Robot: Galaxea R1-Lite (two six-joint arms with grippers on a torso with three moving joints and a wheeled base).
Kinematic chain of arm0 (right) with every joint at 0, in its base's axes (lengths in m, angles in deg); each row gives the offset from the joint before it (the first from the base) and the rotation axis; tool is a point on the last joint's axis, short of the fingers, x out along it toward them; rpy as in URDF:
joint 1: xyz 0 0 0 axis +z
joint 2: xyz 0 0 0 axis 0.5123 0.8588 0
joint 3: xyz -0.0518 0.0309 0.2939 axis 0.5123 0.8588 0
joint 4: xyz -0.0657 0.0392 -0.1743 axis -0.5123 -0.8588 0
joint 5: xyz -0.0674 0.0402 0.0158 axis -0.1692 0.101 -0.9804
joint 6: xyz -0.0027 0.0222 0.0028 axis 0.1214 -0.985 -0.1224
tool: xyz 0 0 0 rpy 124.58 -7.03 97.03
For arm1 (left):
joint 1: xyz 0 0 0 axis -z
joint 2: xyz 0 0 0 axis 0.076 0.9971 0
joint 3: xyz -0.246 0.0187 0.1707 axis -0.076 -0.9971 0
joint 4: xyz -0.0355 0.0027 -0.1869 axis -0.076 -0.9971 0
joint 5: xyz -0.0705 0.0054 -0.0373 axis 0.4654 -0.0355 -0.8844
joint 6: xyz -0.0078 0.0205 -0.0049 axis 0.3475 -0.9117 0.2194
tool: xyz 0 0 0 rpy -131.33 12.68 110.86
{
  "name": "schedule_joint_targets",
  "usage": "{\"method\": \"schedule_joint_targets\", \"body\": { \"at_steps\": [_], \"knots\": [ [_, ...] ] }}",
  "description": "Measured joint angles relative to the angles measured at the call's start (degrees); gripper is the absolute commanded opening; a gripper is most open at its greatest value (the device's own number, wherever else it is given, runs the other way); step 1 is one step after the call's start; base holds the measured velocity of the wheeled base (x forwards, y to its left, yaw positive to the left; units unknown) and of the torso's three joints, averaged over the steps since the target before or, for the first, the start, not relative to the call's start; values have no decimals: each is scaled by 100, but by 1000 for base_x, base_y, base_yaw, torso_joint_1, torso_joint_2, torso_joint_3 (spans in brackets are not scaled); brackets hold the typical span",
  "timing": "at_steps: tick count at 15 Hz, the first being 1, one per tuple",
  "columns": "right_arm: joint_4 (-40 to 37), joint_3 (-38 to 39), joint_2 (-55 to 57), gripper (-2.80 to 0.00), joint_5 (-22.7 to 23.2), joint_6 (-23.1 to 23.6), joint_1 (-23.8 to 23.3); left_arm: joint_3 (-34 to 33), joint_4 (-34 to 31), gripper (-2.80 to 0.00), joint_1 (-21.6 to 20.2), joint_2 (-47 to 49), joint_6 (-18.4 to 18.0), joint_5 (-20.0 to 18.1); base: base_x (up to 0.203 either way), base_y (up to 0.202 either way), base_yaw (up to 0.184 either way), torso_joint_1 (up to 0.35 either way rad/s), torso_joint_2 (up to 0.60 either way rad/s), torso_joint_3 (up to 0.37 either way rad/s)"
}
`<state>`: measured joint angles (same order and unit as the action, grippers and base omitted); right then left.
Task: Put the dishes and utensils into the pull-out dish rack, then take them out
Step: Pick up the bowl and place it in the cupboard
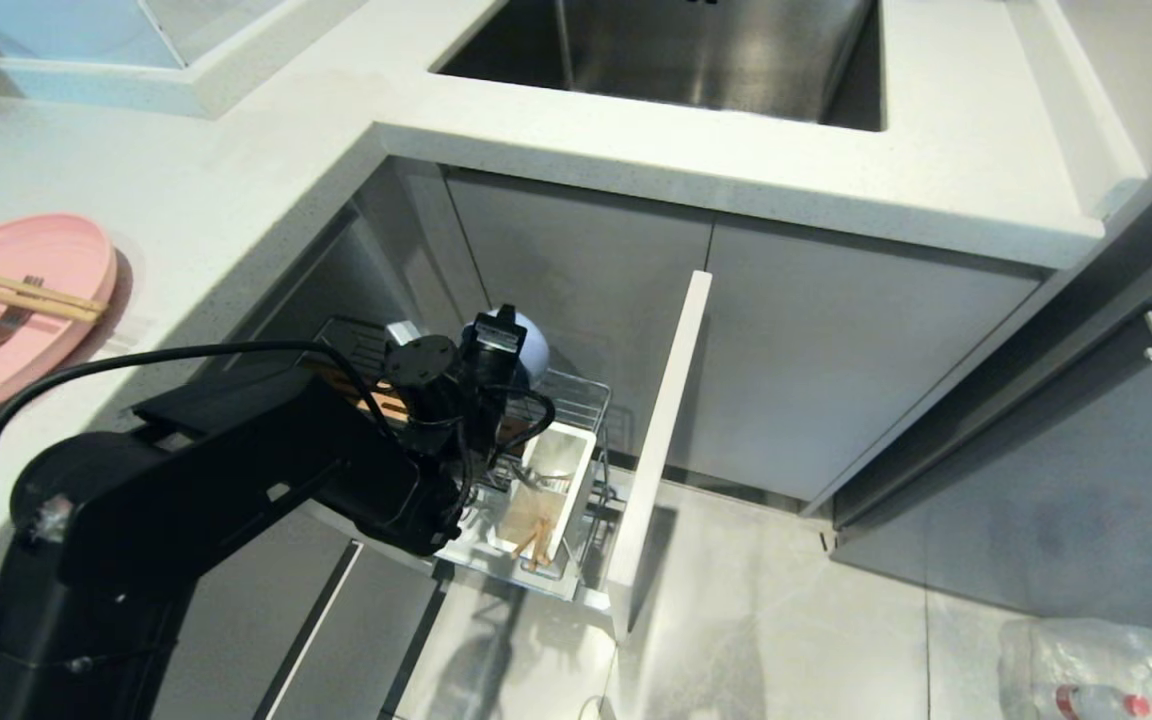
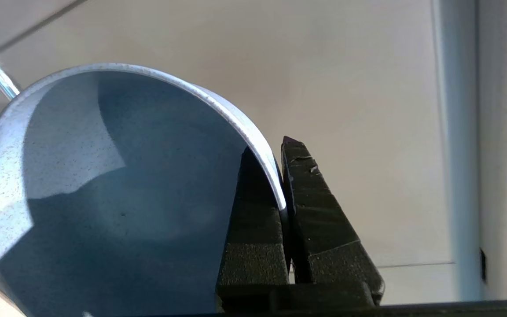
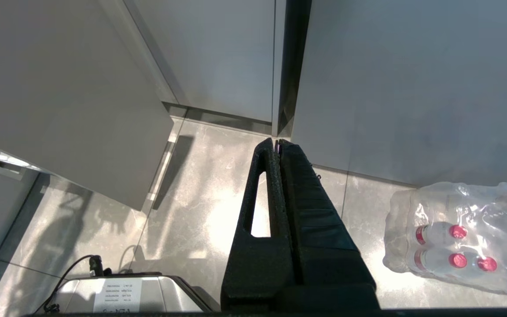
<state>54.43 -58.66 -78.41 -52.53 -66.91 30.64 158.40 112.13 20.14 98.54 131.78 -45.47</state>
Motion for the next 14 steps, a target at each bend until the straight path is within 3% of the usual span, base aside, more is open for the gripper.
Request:
{"method": "schedule_joint_targets", "body": {
  "at_steps": [7,14],
  "knots": [
    [0,0,0,-280,0,0,0,6,0,-280,-32,150,364,-52,0,0,0,0,0,0],
    [2,0,0,-280,3,0,0,7,-12,-280,-85,267,498,-95,0,0,0,0,0,0]
  ]
}}
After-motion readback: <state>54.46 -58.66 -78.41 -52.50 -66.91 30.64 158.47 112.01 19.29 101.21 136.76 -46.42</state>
